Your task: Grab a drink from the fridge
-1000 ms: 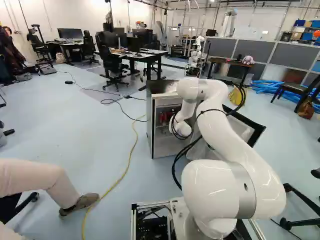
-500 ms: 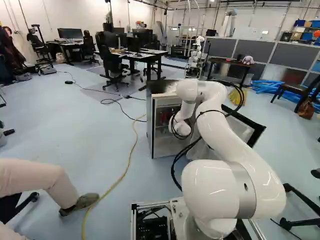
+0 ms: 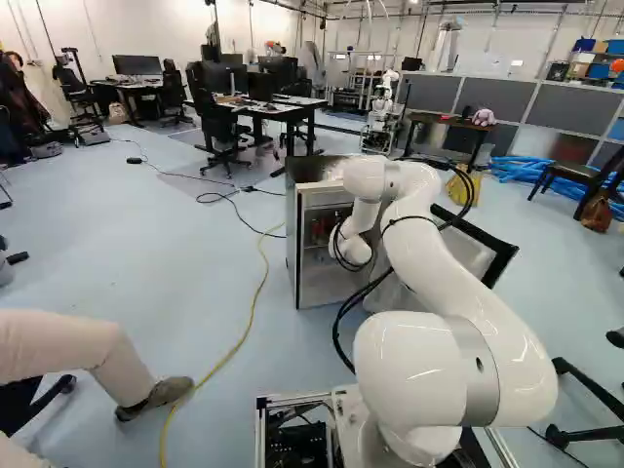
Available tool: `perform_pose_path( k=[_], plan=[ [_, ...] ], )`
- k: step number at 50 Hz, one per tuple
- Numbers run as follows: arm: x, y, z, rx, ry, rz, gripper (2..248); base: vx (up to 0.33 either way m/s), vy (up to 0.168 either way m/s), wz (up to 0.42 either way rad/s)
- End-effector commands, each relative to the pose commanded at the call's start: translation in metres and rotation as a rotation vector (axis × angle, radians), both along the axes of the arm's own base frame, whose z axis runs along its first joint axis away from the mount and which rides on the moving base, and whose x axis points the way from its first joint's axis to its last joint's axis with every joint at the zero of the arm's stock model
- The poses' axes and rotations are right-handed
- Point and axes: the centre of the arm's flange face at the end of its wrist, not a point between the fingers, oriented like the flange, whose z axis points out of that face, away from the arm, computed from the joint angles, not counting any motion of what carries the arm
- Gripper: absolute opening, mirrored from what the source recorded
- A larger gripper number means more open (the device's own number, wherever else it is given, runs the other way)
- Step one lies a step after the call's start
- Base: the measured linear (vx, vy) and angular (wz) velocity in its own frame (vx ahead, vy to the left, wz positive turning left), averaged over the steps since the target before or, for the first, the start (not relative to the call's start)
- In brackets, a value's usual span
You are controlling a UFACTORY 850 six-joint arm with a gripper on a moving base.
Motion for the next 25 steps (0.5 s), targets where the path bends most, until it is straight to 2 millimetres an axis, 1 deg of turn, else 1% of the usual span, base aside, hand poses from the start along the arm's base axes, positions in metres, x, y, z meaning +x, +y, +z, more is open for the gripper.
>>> perform_pose_path(
  k=[9,25],
  plan=[
    [0.0003,-0.0023,-0.0063,0.0,0.001,-0.003,173,0.0,0.0,0.0],
    [0.0004,-0.0026,-0.0072,0.0,0.001,-0.004,173,0.0,0.0,0.0]
  ],
)
